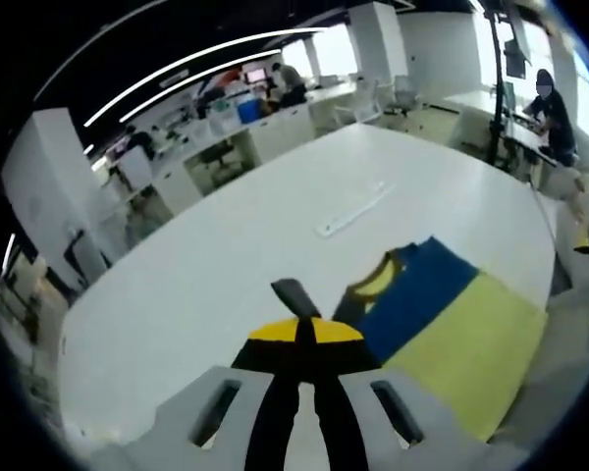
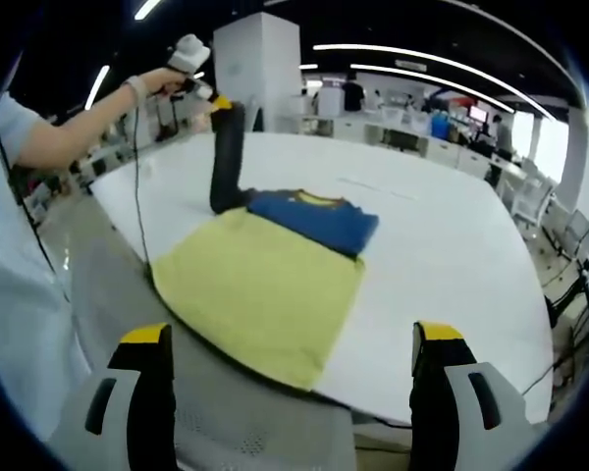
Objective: Fold the garment on the visible template until the final outline fits inside the template.
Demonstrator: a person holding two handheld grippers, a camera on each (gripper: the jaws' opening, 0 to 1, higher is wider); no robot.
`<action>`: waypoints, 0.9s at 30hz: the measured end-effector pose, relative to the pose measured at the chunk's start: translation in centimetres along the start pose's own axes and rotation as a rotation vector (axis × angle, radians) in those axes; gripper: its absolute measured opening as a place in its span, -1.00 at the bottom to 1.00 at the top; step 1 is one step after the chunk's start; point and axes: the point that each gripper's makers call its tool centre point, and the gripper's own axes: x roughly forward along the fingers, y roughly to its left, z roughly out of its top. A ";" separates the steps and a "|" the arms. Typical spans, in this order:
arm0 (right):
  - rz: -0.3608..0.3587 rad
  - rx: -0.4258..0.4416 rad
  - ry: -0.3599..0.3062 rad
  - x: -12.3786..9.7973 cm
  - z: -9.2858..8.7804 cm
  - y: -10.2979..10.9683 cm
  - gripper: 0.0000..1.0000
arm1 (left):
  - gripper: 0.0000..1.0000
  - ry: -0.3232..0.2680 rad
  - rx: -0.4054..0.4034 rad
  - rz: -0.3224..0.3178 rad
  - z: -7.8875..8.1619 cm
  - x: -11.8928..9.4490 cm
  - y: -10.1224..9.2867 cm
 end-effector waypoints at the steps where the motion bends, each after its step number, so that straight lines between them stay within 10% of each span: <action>1: 0.001 -0.001 -0.001 0.0 0.0 0.0 1.00 | -1.00 -0.003 0.007 -0.004 0.3 0.1 -0.2; 27: -0.002 0.010 -0.013 -0.4 0.0 -1.0 1.00 | -1.00 -0.035 0.107 -0.083 4.8 2.4 -4.6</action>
